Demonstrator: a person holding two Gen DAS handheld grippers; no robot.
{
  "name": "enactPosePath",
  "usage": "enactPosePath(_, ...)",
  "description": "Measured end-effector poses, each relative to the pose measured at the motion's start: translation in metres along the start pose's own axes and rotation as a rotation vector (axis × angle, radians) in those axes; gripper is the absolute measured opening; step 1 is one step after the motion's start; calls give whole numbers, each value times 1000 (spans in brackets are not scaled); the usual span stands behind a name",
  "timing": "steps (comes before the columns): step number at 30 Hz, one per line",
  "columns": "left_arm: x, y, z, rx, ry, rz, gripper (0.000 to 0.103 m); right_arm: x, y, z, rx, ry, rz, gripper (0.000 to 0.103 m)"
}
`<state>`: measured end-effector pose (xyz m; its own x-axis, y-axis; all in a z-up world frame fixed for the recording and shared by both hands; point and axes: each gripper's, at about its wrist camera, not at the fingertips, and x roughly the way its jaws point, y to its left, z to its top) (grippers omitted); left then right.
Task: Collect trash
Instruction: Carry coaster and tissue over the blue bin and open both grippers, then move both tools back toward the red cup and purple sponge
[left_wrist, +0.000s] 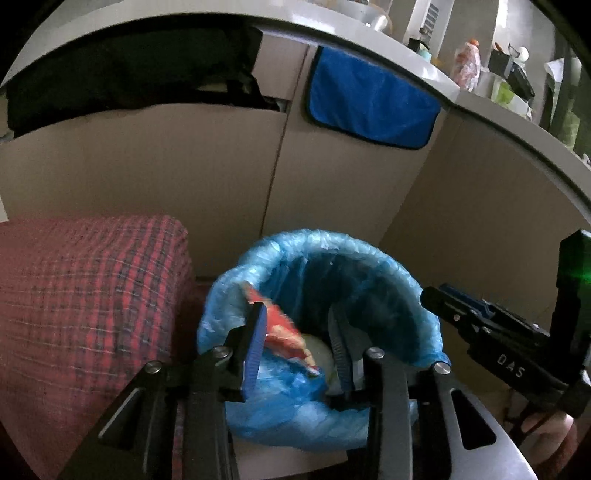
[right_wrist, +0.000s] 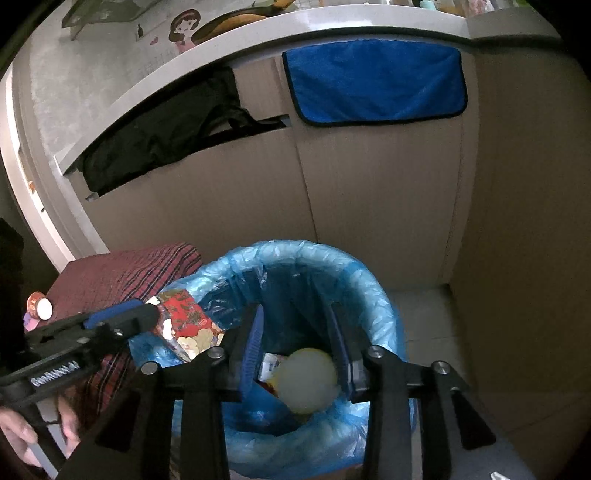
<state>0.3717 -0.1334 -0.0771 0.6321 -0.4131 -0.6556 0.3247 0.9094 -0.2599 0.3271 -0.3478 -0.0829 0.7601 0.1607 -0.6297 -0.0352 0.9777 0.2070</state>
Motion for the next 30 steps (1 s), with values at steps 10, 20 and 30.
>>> enactPosePath(10, -86, 68, -8, -50, -97, 160, 38, -27, 47, 8, -75, -31, 38, 35)
enactPosePath(20, -182, 185, -33, -108, -202, 355, 46, -32, 170, 15, -210, -10, 182, 35)
enactPosePath(30, -253, 342, -67, -262, -215, 521, 50, 22, 349, -1, -432, 113, 375, 35)
